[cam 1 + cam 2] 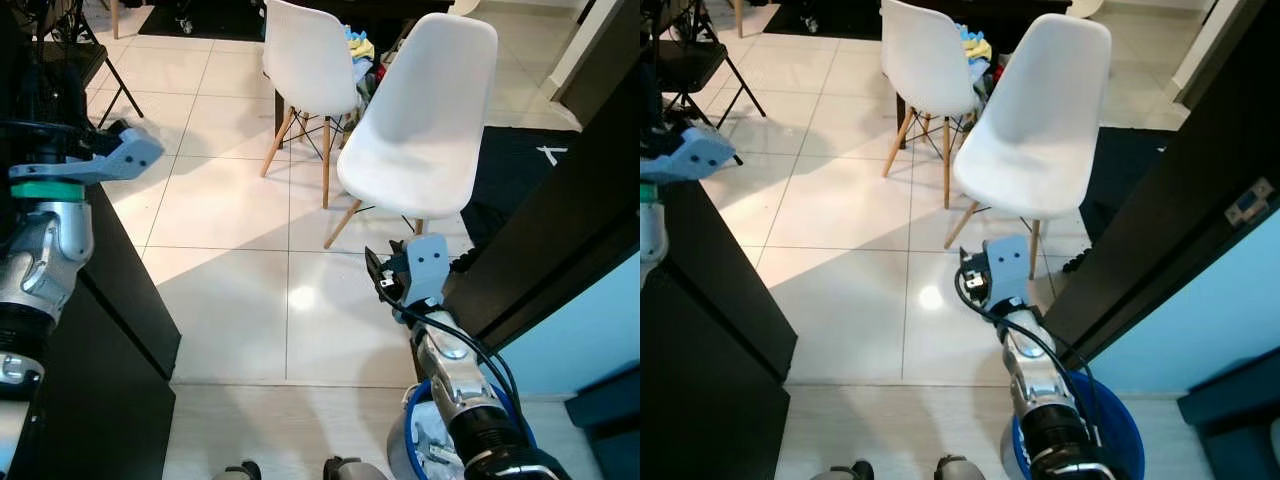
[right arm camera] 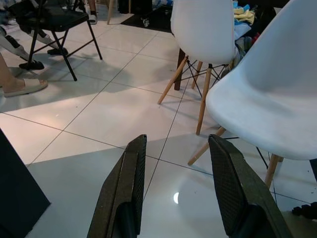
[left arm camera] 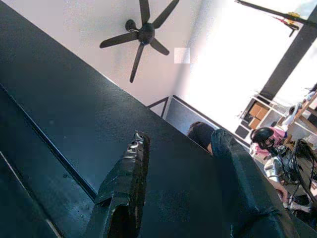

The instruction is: Clean up the room

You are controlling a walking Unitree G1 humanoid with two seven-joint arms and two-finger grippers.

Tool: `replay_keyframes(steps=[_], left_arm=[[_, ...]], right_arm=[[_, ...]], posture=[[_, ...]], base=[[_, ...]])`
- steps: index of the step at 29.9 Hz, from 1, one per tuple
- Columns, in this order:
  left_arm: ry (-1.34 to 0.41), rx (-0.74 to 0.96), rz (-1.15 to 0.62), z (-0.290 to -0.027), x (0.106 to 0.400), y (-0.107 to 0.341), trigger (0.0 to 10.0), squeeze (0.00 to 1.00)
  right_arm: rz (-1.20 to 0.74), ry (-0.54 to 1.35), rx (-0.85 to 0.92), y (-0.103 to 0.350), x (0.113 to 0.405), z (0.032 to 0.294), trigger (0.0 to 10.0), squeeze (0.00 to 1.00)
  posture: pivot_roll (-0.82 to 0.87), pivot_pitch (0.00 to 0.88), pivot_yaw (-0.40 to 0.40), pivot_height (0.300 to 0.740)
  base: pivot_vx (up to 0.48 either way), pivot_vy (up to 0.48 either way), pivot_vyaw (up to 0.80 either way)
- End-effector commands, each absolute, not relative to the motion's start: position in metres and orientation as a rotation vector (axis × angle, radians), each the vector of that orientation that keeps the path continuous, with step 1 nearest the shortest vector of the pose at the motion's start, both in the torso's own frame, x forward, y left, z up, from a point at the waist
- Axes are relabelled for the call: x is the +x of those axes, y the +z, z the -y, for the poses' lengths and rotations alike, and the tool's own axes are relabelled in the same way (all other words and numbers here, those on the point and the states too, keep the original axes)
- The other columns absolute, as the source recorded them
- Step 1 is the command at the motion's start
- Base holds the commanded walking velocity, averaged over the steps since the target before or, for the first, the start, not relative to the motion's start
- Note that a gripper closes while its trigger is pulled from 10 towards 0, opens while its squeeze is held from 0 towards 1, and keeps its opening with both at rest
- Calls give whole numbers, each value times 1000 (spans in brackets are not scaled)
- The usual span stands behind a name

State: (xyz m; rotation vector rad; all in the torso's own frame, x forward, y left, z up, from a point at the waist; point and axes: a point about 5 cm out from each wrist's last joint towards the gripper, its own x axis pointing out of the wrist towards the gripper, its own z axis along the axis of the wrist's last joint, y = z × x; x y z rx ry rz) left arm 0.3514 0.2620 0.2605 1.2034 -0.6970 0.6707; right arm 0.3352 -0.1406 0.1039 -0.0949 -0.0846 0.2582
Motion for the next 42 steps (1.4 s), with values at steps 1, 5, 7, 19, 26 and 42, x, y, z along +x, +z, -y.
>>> replay_keyframes(steps=[1, 5, 7, 19, 26, 42], left_arm=[[670, 1212, 677, -263, 353, 255, 10000, 0], [789, 1156, 544, -287, 353, 251, 10000, 0], [887, 1069, 420, -306, 350, 246, 10000, 0], [857, 811, 288, -315, 353, 233, 10000, 0], [513, 901, 431, -260, 367, 224, 10000, 0], [-49, 399, -333, -183, 309, 25, 10000, 0]], right_arm=[[64, 262, -89, 100, 334, 140, 10000, 0], [64, 262, -91, 100, 335, 140, 10000, 0], [64, 262, -92, 100, 335, 141, 10000, 0], [65, 264, -97, 101, 335, 142, 10000, 0], [62, 264, -99, 100, 334, 143, 10000, 0], [-107, 302, -136, 61, 317, 147, 10000, 0]], posture=[[-64, 52, 38, 740], [-70, 49, 38, 740], [-69, 48, 36, 740], [-73, 45, 32, 740], [-73, 49, 34, 740], [-83, 77, 12, 740]], base=[[0, 0, 0], [0, 0, 0], [0, 0, 0], [0, 0, 0], [0, 0, 0], [0, 0, 0]])
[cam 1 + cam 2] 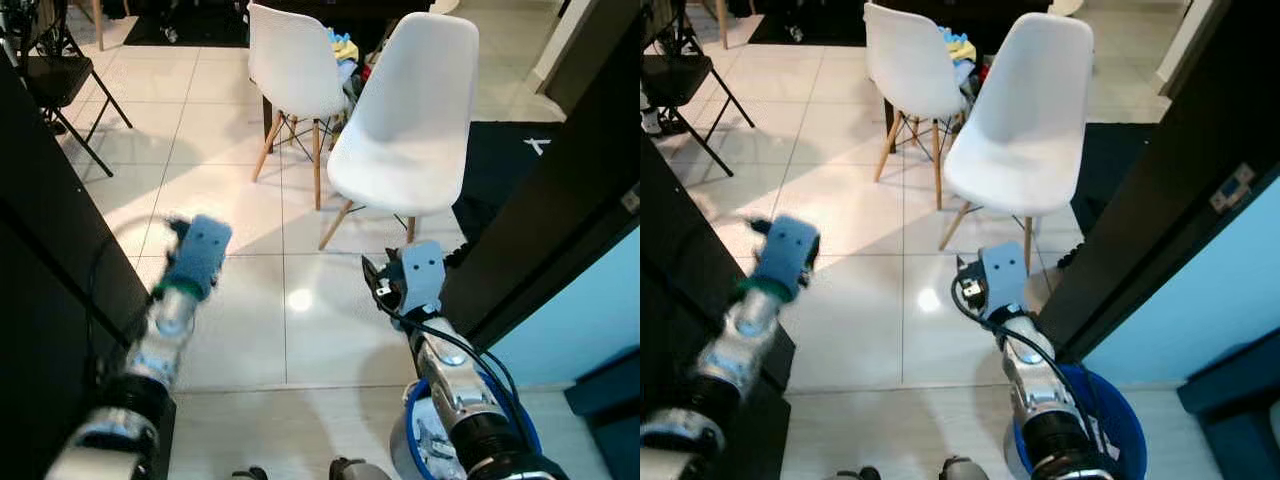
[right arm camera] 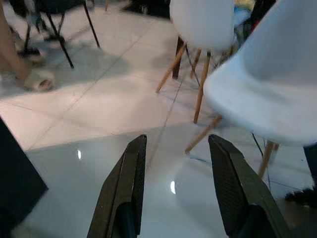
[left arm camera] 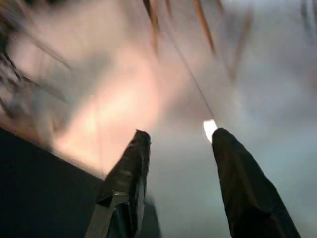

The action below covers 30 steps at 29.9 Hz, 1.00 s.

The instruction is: Clean up the room

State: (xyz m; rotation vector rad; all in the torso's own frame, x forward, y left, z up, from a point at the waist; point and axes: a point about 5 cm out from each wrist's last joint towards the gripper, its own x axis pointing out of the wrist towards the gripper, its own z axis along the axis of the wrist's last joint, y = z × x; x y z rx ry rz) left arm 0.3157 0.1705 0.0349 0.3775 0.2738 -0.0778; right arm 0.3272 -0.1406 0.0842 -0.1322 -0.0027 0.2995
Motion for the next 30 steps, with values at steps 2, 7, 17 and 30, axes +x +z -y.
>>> replay_keyframes(steps=[2, 7, 17, 30], left_arm=[[-44, 407, -371, -188, 302, 17, 10000, 0], [-87, 368, -415, -193, 288, 6, 10000, 0], [-102, 362, -279, -177, 300, 23, 10000, 0], [-80, 368, -210, -174, 309, 38, 10000, 0]], right_arm=[[-164, 293, -124, 49, 312, 152, 10000, 0], [-282, 248, -90, 24, 298, 160, 10000, 0], [-404, 325, -94, 3, 284, 152, 10000, 0], [-319, 257, -55, 15, 294, 155, 10000, 0]], posture=[[-79, 80, 12, 740], [-77, 86, 18, 740], [-90, 85, 18, 740], [-78, 84, 23, 740]], base=[[0, 0, 0], [0, 0, 0], [0, 0, 0], [0, 0, 0]])
